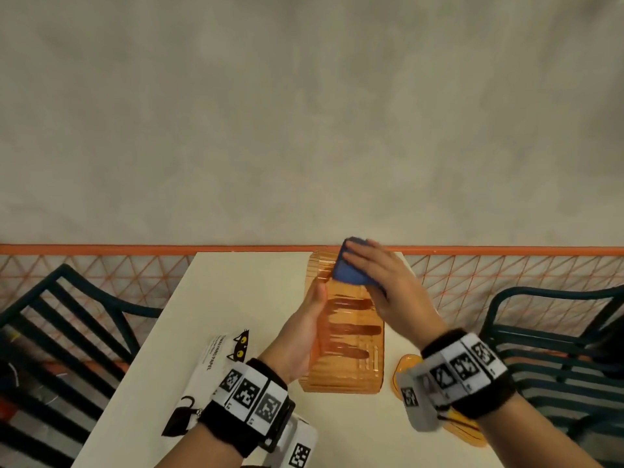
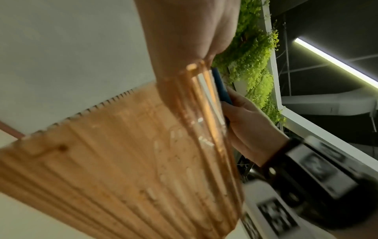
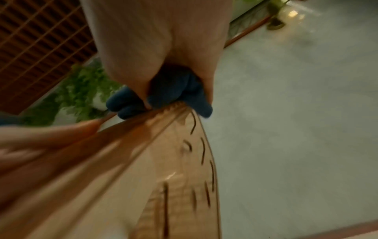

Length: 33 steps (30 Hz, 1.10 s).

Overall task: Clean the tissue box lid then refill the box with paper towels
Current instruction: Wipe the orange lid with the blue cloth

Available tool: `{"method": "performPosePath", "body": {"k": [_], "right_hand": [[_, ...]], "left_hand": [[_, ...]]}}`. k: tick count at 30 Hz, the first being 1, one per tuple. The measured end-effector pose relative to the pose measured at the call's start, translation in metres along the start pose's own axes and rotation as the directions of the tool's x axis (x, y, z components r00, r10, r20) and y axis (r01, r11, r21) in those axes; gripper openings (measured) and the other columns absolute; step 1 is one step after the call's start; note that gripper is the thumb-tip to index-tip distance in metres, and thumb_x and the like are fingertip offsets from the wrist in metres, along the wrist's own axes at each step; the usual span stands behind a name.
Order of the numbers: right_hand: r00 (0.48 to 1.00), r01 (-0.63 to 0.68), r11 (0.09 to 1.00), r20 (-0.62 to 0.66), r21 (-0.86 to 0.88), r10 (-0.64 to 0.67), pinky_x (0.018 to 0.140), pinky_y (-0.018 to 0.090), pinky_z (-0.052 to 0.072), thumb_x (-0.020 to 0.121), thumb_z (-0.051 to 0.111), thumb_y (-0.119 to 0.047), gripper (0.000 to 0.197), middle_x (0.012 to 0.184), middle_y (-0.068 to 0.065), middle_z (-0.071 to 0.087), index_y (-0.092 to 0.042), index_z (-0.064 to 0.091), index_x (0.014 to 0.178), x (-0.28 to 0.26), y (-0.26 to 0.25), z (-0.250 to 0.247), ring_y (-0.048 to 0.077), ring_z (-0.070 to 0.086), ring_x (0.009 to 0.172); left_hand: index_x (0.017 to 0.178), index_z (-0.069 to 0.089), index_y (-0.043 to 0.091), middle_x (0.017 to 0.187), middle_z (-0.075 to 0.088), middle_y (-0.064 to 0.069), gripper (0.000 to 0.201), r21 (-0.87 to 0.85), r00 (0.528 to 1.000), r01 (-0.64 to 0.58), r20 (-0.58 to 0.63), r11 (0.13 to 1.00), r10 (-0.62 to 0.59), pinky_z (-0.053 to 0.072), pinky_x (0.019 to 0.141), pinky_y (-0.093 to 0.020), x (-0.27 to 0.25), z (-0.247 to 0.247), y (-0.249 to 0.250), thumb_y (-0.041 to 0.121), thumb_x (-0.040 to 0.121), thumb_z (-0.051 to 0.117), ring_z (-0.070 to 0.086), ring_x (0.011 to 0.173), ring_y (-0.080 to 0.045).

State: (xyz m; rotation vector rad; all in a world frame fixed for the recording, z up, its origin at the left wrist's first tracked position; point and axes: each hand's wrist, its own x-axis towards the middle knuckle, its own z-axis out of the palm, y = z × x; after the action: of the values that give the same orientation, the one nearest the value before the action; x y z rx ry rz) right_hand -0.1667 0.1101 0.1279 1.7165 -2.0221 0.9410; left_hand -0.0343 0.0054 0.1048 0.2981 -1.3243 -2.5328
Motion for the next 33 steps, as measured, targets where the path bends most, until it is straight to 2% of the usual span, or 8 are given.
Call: {"method": "performPosePath", "body": {"k": [6,11,16,18,24,28,30,33], "right_hand": [[0.996,0.084,0.996,0.021,-0.024,-0.084,0.117,0.026,0.023,0.085,0.053,-0.002,0.049,0.143,0.000,0.045,-0.014,0.052,0.132,-0.016,-0.019,0.009,0.019,0.033,0.138],[0.967,0.246,0.942,0.123,-0.230,-0.223,0.110,0.040,0.027,0.081,0.066,-0.009,0.054,0.142,-0.007,0.047,-0.027,0.049,0.129,-0.042,-0.025,0.028,0.019,0.029,0.138],[1.000,0.007,0.998,0.024,-0.059,-0.005,0.111,0.030,0.034,0.082,0.056,0.000,0.049,0.137,-0.004,0.053,-0.019,0.056,0.128,0.004,-0.026,0.000,0.013,0.044,0.129],[0.998,-0.039,0.998,0.043,-0.051,0.041,0.108,0.032,0.039,0.083,0.057,0.001,0.048,0.134,-0.005,0.056,-0.020,0.058,0.126,0.010,-0.025,-0.007,0.011,0.048,0.125],[0.972,0.172,0.983,0.174,-0.062,-0.159,0.112,0.026,0.030,0.086,0.046,-0.016,0.042,0.137,-0.008,0.053,-0.022,0.058,0.126,-0.026,-0.039,0.005,0.010,0.044,0.130],[0.987,-0.113,0.992,0.123,0.052,0.106,0.108,0.025,0.038,0.086,0.052,-0.004,0.045,0.133,-0.005,0.056,-0.021,0.057,0.128,0.011,-0.011,-0.016,0.012,0.051,0.125],[0.980,-0.151,0.988,0.133,0.011,0.148,0.105,0.028,0.041,0.085,0.055,0.000,0.046,0.131,-0.004,0.058,-0.021,0.058,0.127,0.018,-0.007,-0.021,0.015,0.054,0.122],[0.992,0.009,0.997,0.129,-0.082,0.001,0.110,0.023,0.033,0.084,0.050,-0.005,0.045,0.134,-0.007,0.056,-0.022,0.059,0.125,-0.008,-0.032,-0.005,0.010,0.047,0.126]], "left_hand": [[0.117,0.060,0.014,0.101,0.070,-0.012,0.036,-0.236,0.995,-0.054,0.073,0.970,0.073,0.055,0.077,-0.040,-0.002,-0.009,0.009,0.020,0.086,0.043,0.069,0.087,-0.024],[0.125,0.057,0.005,0.122,0.063,-0.016,0.061,-0.087,0.994,-0.007,-0.107,0.996,-0.003,0.046,0.094,-0.037,0.008,-0.024,0.024,0.049,0.097,0.026,0.060,0.111,-0.027],[0.113,0.060,0.011,0.088,0.073,-0.010,0.034,0.150,0.995,-0.042,-0.083,0.988,0.055,0.053,0.074,-0.035,0.005,-0.014,0.016,0.034,0.097,0.040,0.069,0.080,-0.021],[0.119,0.056,0.017,0.097,0.071,-0.011,0.032,0.204,0.992,-0.074,-0.082,0.976,0.092,0.055,0.076,-0.039,0.001,-0.010,0.012,0.033,0.099,0.036,0.069,0.086,-0.022],[0.117,0.058,0.023,0.113,0.066,-0.004,0.030,0.268,0.987,-0.122,-0.071,0.956,0.146,0.049,0.089,-0.029,-0.009,-0.019,0.013,0.017,0.101,0.032,0.063,0.100,-0.013],[0.136,0.044,0.023,0.128,0.061,-0.009,0.040,0.341,0.996,-0.072,-0.028,0.937,0.087,0.039,0.107,-0.050,-0.013,-0.017,0.005,0.030,0.097,0.043,0.058,0.119,-0.028],[0.136,0.044,0.020,0.128,0.061,-0.009,0.037,0.322,0.997,-0.075,-0.010,0.944,0.082,0.039,0.107,-0.049,-0.014,-0.013,0.006,0.024,0.100,0.039,0.057,0.118,-0.029],[0.130,0.052,0.015,0.120,0.064,-0.010,0.035,0.209,0.994,-0.097,-0.019,0.973,0.103,0.047,0.095,-0.040,-0.018,-0.015,0.006,0.009,0.099,0.037,0.060,0.108,-0.024]]}}
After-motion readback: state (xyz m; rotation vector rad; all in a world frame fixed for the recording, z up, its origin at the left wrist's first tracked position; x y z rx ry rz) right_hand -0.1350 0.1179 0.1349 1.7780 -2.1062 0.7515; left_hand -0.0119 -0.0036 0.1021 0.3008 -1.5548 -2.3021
